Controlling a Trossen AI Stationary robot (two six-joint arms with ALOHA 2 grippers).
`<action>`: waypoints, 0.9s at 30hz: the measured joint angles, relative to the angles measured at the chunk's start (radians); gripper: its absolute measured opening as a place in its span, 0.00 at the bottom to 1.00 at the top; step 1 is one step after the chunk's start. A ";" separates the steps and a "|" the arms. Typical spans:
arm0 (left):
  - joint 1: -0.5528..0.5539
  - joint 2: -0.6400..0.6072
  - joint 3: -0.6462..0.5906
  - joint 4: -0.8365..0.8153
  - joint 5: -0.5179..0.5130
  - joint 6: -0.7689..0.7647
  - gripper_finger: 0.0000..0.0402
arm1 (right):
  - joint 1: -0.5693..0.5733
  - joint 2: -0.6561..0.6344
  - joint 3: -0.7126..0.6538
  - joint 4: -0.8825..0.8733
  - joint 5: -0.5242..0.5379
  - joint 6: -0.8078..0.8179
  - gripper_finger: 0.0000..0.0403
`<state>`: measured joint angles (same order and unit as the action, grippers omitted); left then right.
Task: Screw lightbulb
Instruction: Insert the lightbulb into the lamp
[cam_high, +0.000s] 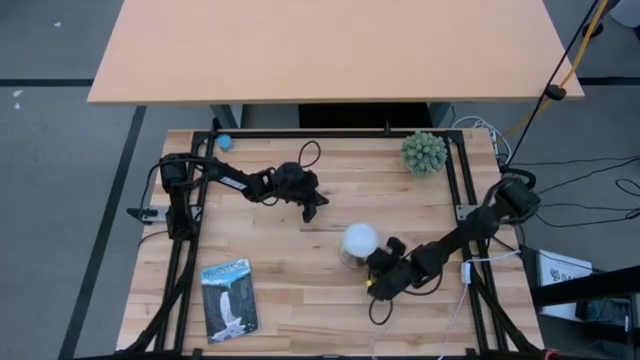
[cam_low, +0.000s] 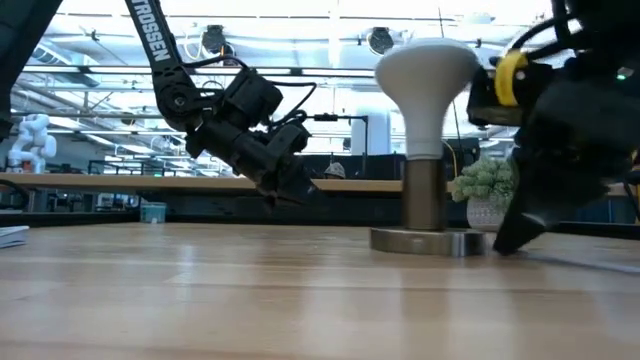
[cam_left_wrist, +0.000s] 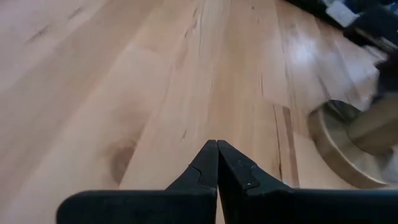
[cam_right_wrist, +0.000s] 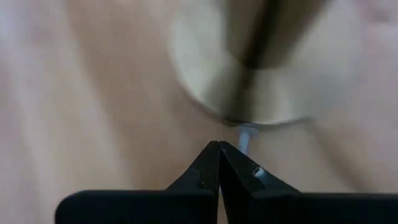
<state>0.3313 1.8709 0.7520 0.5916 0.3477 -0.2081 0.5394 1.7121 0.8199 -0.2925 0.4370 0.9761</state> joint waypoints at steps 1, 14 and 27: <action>0.000 0.000 0.000 0.008 0.000 0.000 0.00 | -0.008 -0.012 0.000 -0.042 0.027 -0.011 0.00; 0.003 0.000 0.000 0.051 0.000 0.000 0.00 | -0.093 -0.083 -0.102 -0.040 0.185 -0.149 0.00; 0.003 0.000 0.000 0.022 0.001 0.008 0.00 | 0.115 -0.393 -0.112 -0.066 -0.133 0.076 0.00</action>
<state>0.3344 1.8709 0.7521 0.6132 0.3485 -0.1997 0.6544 1.3191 0.7078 -0.3581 0.3045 1.0522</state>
